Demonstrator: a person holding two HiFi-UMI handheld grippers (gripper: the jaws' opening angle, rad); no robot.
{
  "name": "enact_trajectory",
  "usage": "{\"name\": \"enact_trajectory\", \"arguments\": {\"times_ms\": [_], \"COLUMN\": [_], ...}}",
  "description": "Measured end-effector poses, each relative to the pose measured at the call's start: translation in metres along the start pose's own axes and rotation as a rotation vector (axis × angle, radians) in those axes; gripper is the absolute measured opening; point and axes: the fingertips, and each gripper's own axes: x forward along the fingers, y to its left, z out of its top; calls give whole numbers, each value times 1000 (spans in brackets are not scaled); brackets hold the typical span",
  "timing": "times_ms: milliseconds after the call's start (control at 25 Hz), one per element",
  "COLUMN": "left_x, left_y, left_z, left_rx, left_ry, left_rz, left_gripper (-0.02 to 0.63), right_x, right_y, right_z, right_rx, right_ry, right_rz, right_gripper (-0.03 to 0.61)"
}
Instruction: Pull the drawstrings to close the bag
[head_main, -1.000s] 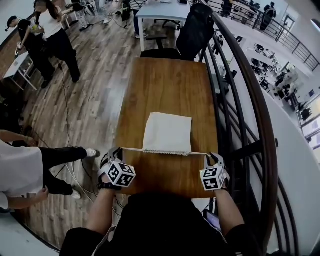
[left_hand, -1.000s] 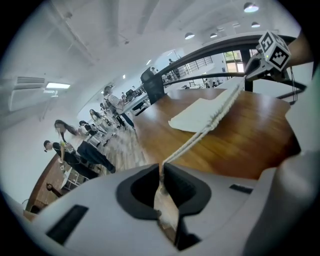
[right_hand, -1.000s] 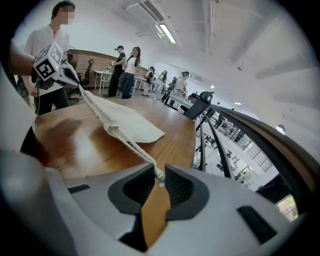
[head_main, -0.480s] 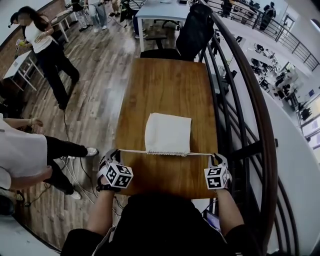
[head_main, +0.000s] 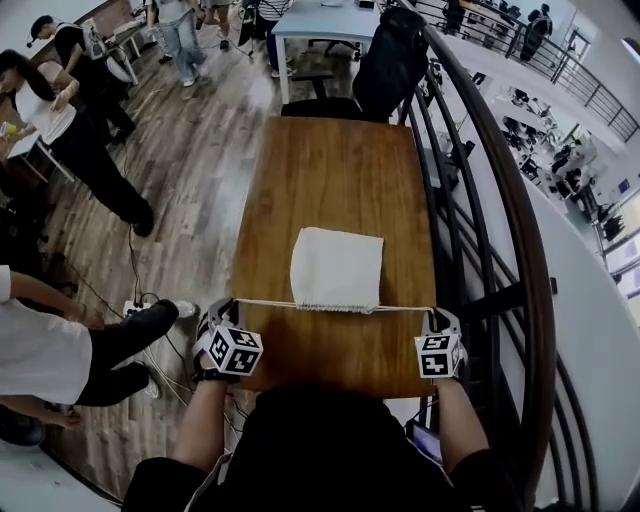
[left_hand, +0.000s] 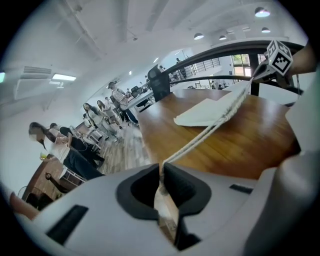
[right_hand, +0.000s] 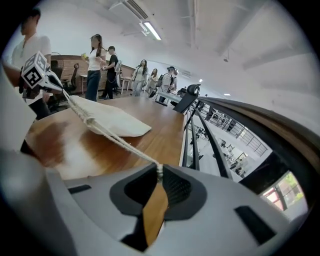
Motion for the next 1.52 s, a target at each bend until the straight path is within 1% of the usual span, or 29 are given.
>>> {"name": "enact_trajectory", "arguments": {"times_ms": [160,400,560,760,880,1080,1320,1520], "left_x": [2,0,3,5,4,4,8,10], "left_y": [-1,2,4,3,7,12,21,14], "left_z": [2,-2,-6,-5,-7,-8,-12,-15], "left_rx": [-15,-23,-53,-40,-53,-59,-96,-127], "left_ry": [-2,4,10,6,10,11,23,47], "left_rz": [2,4,5,3,5,22,31,24], "left_gripper": [38,38,38,38,38,39,40,38], "right_x": [3,1,3,5,3,1,4,9], "right_y": [-4,-13,-14,-16,-15,-25,-23,-19], "right_z": [-3,-6,-10,-15,-12,-15,-21,-27], "right_rx": [42,51,68,73,71,157,133,194], "right_ry": [1,12,15,20,20,7,19,47], "right_rz": [3,-10,-10,-17,-18,-32,-32,-17], "right_gripper": [32,31,31,31,31,31,31,31]}}
